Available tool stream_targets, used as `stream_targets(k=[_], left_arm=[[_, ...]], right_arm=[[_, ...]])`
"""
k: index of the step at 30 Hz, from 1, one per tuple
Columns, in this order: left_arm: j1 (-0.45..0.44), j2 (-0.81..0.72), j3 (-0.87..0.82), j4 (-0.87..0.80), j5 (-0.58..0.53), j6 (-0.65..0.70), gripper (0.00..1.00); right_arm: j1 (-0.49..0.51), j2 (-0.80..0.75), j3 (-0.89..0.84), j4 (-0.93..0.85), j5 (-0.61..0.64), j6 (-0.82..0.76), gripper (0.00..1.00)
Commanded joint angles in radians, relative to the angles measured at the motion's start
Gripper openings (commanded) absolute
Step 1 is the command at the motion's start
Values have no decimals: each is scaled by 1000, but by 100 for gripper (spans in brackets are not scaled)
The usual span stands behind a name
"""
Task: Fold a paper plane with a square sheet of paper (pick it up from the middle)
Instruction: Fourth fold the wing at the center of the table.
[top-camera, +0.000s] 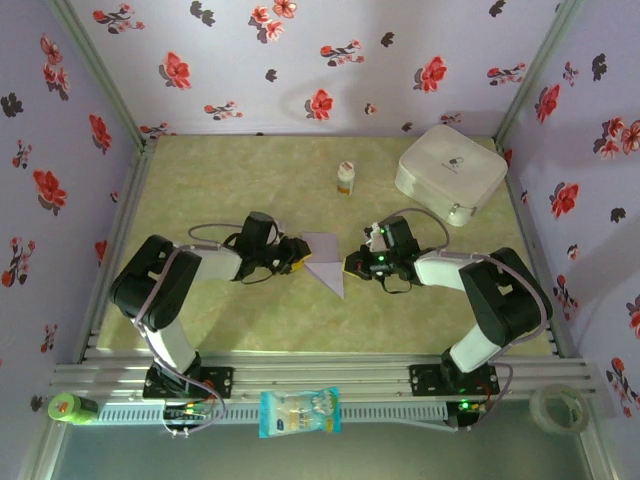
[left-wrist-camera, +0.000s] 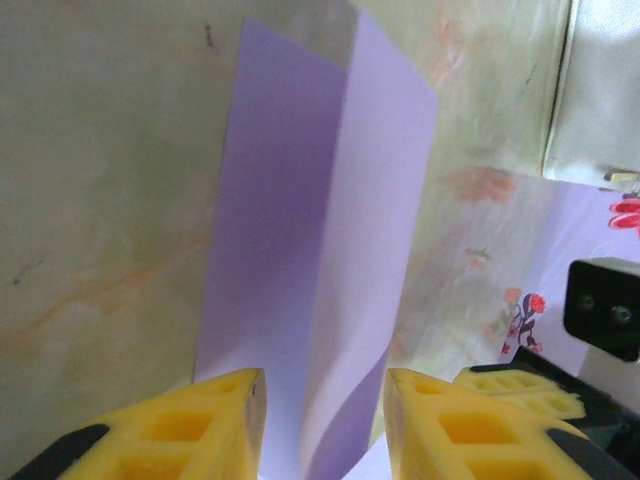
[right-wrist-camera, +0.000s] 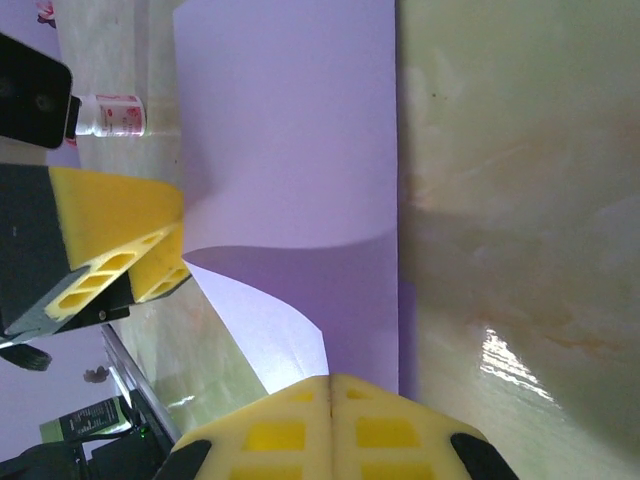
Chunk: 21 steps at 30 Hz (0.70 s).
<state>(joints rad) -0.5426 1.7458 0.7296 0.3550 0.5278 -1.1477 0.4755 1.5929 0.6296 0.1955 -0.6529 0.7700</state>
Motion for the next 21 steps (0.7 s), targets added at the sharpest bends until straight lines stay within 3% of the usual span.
stream_targets(k=[1, 8, 16, 21], left_arm=[[10, 31, 45, 35, 27, -5, 30], [10, 69, 86, -1, 29, 26, 23], [8, 56, 119, -58, -11, 65, 0], [-20, 1, 86, -40, -106, 3, 0]], right_arm=[[-10, -18, -16, 11, -25, -7, 4], [-17, -20, -28, 10, -31, -16, 4], [-17, -50, -18, -47, -17, -43, 9], [-18, -163, 9, -250, 131, -140, 22]])
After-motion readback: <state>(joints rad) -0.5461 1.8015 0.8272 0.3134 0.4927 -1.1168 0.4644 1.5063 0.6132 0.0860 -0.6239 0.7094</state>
